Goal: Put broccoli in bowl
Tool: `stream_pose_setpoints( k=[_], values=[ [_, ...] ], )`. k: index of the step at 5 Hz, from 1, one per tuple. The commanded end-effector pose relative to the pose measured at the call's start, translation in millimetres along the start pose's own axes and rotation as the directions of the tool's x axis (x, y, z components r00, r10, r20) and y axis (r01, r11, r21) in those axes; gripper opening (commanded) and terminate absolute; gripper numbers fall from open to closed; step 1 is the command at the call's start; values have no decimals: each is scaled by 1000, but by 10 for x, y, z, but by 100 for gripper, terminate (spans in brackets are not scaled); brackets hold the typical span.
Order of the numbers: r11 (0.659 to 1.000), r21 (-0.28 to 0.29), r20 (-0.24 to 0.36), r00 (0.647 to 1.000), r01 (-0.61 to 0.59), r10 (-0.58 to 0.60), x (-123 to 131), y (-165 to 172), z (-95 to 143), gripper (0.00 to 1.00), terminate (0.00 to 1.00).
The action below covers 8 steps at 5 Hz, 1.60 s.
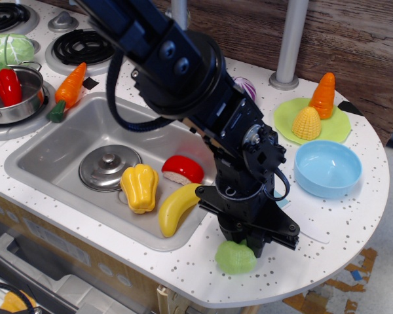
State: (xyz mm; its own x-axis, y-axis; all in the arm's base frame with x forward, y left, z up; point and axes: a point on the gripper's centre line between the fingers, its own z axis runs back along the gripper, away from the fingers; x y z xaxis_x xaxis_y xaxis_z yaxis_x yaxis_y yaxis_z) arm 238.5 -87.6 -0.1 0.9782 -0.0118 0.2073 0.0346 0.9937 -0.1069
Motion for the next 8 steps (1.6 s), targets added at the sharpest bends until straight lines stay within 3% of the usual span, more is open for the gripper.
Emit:
stream_pose_setpoints(
  k=[1, 2, 3, 4, 5, 7, 8],
  values=[
    [1000, -3, -8, 1000, 19, -19, 67, 38, 144, 0, 0],
    [999, -15, -30, 999, 28, -28, 142, 56, 296, 0, 0],
    [998, -44, -31, 999, 41, -43, 487, 50, 567, 0, 0],
    [998, -36, 38, 998, 51, -50, 873, -41, 591, 0, 0],
    [998, -18, 63, 997, 55, -53, 1176, -178, 604, 0, 0],
    [993, 92, 43, 996, 74, -78, 1537, -423, 608, 0, 0],
    [987, 123, 49, 992, 107, -114, 1609, -448, 590, 100, 0]
  ],
)
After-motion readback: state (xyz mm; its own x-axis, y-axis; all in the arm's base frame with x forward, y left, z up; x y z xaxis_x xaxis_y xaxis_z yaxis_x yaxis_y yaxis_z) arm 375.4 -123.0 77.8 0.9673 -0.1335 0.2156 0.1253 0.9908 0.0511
